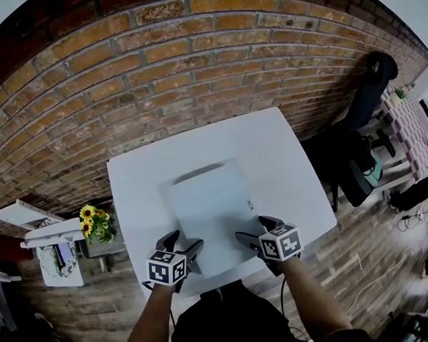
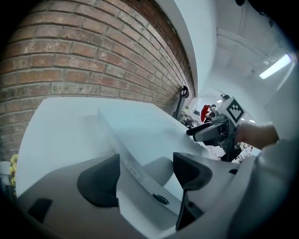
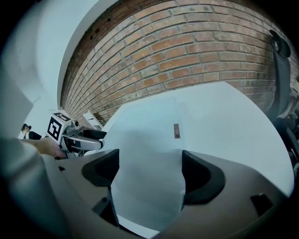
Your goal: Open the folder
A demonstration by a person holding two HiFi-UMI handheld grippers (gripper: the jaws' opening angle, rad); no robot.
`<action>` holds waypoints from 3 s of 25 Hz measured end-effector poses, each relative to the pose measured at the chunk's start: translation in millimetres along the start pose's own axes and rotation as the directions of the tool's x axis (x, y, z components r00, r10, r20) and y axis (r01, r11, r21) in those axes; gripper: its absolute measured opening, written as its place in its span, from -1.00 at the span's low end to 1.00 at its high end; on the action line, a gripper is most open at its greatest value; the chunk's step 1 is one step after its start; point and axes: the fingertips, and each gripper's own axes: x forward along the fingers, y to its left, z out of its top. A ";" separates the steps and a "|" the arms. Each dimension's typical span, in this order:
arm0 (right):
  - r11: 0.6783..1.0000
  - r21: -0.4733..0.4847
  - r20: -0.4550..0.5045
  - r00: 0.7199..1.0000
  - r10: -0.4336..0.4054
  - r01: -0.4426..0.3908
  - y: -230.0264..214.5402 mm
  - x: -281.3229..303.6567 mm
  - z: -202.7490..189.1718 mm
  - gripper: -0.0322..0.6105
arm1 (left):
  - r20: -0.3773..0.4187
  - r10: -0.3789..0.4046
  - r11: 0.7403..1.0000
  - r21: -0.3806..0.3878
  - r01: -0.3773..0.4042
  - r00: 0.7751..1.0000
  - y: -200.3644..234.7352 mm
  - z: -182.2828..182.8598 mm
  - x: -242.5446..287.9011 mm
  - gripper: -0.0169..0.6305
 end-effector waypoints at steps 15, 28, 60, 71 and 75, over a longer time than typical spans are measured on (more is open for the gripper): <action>0.961 0.078 -0.112 0.955 0.274 -0.267 45.0 6.9 -2.1 -0.23 | -0.029 -0.110 0.994 0.000 0.110 0.994 -19.8 -9.8 6.7 0.17; 0.994 -0.112 -0.081 0.996 -0.027 0.018 -28.3 -13.5 9.9 0.43 | -0.040 -0.090 0.996 0.009 0.090 0.995 -20.9 -9.4 9.8 0.23; 0.978 0.105 -0.100 0.976 0.191 -0.180 -10.4 -12.0 12.5 0.40 | -0.023 -0.067 0.997 -0.046 0.066 0.997 -16.1 -10.8 8.4 0.22; 0.971 0.137 -0.086 0.974 0.209 -0.196 -7.9 -17.6 12.6 0.35 | -0.012 -0.078 0.996 -0.040 0.078 0.997 -12.8 -10.5 7.5 0.22; 0.982 0.108 -0.150 0.974 0.172 -0.157 -15.3 -19.7 -4.5 0.12 | -0.014 -0.076 0.996 -0.040 0.075 0.997 -13.5 -10.3 6.3 0.22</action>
